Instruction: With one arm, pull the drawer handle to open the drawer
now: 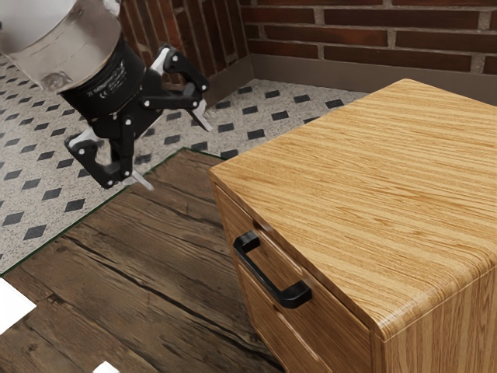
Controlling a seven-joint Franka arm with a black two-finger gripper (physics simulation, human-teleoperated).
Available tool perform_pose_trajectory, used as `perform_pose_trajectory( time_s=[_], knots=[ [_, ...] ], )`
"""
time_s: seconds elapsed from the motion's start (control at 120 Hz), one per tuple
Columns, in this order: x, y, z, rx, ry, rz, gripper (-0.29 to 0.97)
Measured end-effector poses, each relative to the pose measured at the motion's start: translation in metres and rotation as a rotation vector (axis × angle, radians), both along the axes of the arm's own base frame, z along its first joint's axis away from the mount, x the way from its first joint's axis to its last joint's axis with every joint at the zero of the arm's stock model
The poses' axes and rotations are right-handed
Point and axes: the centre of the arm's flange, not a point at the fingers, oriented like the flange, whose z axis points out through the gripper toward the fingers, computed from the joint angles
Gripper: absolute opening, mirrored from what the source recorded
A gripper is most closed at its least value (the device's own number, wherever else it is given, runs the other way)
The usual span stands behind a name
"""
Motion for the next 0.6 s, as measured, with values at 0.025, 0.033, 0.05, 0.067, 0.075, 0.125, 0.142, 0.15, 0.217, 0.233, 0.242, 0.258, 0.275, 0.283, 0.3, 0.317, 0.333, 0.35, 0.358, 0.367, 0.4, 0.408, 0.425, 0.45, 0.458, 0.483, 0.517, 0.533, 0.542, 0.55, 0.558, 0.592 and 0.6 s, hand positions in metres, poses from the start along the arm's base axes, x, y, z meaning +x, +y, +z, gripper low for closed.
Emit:
perform_pose_trajectory(
  time_s=[0.025,0.033,0.05,0.067,0.075,0.125,0.142,0.15,0.217,0.233,0.242,0.258,0.275,0.283,0.3,0.317,0.333,0.35,0.358,0.367,0.4,0.408,0.425,0.45,0.458,0.483,0.517,0.533,0.542,0.55,0.558,0.592,0.6],
  knots=[
    [-0.02,-0.001,-0.014,0.001,-0.007,-0.02,0.68],
    [-0.026,-0.001,-0.018,0.0,-0.009,-0.027,0.68],
    [-0.036,0.0,-0.028,-0.005,-0.012,-0.043,0.68],
    [-0.046,0.002,-0.036,-0.013,-0.017,-0.057,0.68],
    [-0.051,0.004,-0.04,-0.018,-0.021,-0.063,0.68],
    [-0.077,0.013,-0.055,-0.044,-0.055,-0.093,0.68],
    [-0.085,0.014,-0.058,-0.051,-0.069,-0.105,0.68],
    [-0.088,0.014,-0.059,-0.054,-0.075,-0.111,0.68],
    [-0.102,0.012,-0.06,-0.075,-0.122,-0.156,0.67],
    [-0.104,0.011,-0.061,-0.079,-0.128,-0.164,0.67],
    [-0.105,0.011,-0.061,-0.081,-0.131,-0.169,0.67],
    [-0.106,0.009,-0.062,-0.085,-0.137,-0.18,0.67],
    [-0.109,0.007,-0.063,-0.089,-0.143,-0.192,0.67],
    [-0.11,0.007,-0.064,-0.091,-0.146,-0.198,0.67],
    [-0.113,0.006,-0.065,-0.094,-0.152,-0.208,0.67],
    [-0.116,0.005,-0.067,-0.097,-0.158,-0.216,0.67],
    [-0.118,0.005,-0.069,-0.1,-0.162,-0.223,0.67],
    [-0.12,0.005,-0.073,-0.104,-0.164,-0.231,0.67],
    [-0.122,0.004,-0.075,-0.107,-0.165,-0.238,0.67],
    [-0.124,0.003,-0.078,-0.111,-0.165,-0.244,0.67],
    [-0.13,0.0,-0.084,-0.133,-0.17,-0.277,0.67],
    [-0.132,0.0,-0.085,-0.139,-0.172,-0.286,0.67],
    [-0.135,-0.002,-0.087,-0.151,-0.175,-0.306,0.67],
    [-0.137,-0.006,-0.089,-0.166,-0.179,-0.333,0.67],
    [-0.137,-0.008,-0.089,-0.172,-0.18,-0.342,0.67],
    [-0.139,-0.013,-0.09,-0.187,-0.183,-0.366,0.67],
    [-0.14,-0.02,-0.092,-0.203,-0.19,-0.393,0.67],
    [-0.139,-0.025,-0.093,-0.209,-0.19,-0.401,0.67],
    [-0.139,-0.027,-0.094,-0.21,-0.191,-0.404,0.67],
    [-0.138,-0.03,-0.095,-0.211,-0.191,-0.406,0.67],
    [-0.136,-0.033,-0.096,-0.209,-0.191,-0.404,0.67],
    [-0.129,-0.041,-0.1,-0.204,-0.196,-0.391,0.67],
    [-0.128,-0.043,-0.101,-0.203,-0.198,-0.387,0.67]
  ],
)
